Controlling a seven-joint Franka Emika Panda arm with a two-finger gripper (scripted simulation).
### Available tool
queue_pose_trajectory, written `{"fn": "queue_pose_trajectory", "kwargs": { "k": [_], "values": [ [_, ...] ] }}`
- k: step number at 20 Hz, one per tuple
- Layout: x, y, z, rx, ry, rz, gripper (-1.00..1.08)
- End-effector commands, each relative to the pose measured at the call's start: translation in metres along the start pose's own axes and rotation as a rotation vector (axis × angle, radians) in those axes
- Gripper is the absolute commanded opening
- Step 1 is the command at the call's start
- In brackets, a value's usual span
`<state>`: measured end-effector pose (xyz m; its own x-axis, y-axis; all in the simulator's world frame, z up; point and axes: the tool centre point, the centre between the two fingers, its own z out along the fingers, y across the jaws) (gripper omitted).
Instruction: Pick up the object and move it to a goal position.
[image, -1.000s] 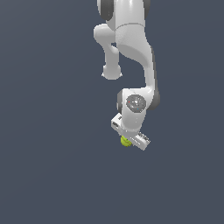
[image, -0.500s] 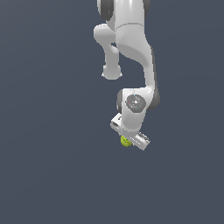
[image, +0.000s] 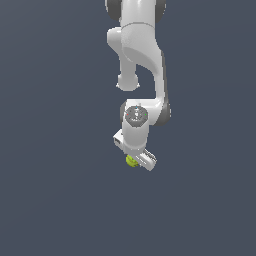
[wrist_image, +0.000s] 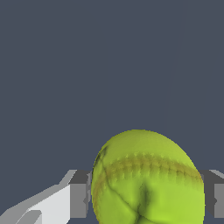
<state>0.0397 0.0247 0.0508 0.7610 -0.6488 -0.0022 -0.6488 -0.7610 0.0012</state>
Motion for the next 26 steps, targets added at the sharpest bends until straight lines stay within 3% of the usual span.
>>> {"fn": "queue_pose_trajectory", "kwargs": {
  "k": [1, 16, 26],
  "values": [
    [0.018, 0.02, -0.006, 0.001, 0.002, 0.002, -1.0],
    [0.142, 0.156, -0.039, 0.001, 0.002, 0.002, -1.0],
    [0.179, 0.191, -0.048, 0.001, 0.002, 0.002, -1.0]
  ]
}}
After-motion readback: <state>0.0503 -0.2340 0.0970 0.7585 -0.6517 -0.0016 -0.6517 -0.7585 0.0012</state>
